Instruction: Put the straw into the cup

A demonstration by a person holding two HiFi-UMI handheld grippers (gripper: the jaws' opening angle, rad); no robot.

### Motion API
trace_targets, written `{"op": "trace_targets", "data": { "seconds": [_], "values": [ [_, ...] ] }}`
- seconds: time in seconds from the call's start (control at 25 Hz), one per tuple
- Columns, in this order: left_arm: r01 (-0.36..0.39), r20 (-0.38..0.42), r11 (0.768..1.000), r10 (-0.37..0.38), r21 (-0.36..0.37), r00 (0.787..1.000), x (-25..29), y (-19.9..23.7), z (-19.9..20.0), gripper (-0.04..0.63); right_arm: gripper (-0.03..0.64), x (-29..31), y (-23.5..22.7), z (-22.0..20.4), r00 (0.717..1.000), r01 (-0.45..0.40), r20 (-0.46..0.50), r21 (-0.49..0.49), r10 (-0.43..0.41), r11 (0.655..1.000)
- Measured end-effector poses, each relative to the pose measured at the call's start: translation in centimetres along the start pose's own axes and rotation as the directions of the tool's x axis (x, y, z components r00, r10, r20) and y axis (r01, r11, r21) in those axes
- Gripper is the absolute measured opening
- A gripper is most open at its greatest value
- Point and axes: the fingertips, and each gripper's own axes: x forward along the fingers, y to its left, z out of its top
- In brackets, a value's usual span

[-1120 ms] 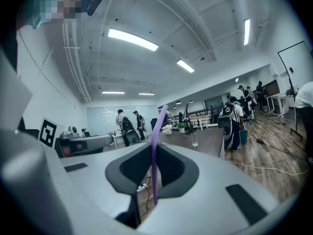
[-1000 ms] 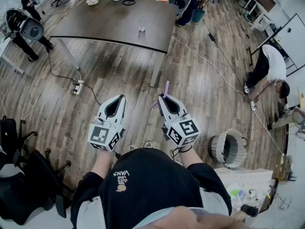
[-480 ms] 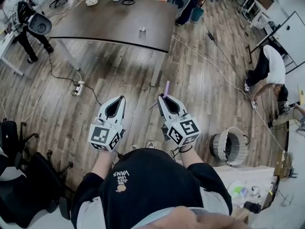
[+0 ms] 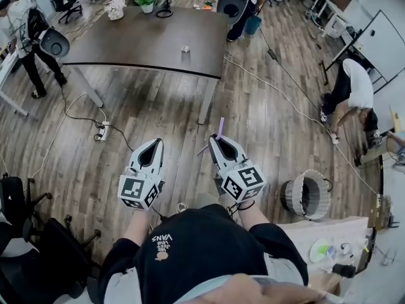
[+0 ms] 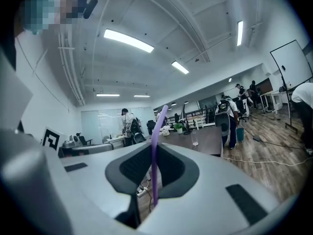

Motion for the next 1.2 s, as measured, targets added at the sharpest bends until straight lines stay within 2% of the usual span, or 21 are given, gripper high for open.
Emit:
{"op": "trace_targets", "data": {
  "seconds": [0.44, 1.2],
  "values": [
    [-0.013, 0.004, 1.000, 0.013, -0.006, 1.000, 2.6, 1.3, 0.0, 0.009, 0.044, 2.8, -2.0, 0.4, 1.000, -0.023, -0.009, -0.003, 0.023, 1.000],
    [-0.087, -0.012, 0.996, 0.087, 0.022, 0.996, 14.0, 3.2, 0.2, 0.009, 0.044, 10.1, -11.7, 2.2, 0.993, -0.111, -0.021, 0.017, 0.112, 0.994]
  ]
}}
